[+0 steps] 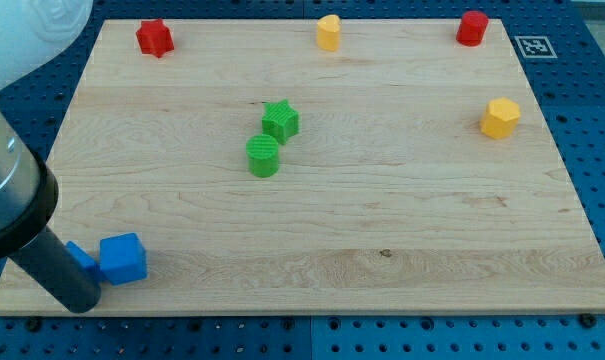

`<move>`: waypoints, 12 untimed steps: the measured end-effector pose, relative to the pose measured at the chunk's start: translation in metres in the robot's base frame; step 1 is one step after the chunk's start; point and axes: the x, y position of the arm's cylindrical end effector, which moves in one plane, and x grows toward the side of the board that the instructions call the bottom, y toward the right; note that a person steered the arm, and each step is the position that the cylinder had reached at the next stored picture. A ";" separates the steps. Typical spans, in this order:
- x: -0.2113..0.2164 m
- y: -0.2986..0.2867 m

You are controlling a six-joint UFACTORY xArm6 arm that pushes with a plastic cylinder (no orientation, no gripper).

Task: Move blue triangle to the center

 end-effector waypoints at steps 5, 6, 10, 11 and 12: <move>-0.046 -0.014; -0.051 -0.014; -0.096 -0.013; -0.109 -0.013; -0.114 -0.013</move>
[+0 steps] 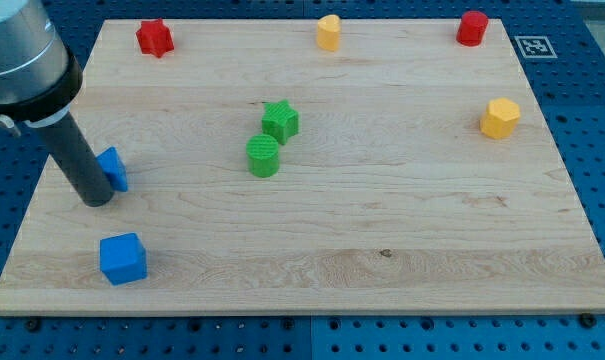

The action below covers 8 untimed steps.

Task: Move blue triangle to the center

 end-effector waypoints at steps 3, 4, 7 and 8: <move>-0.029 -0.003; -0.043 -0.003; -0.033 0.017; -0.029 0.020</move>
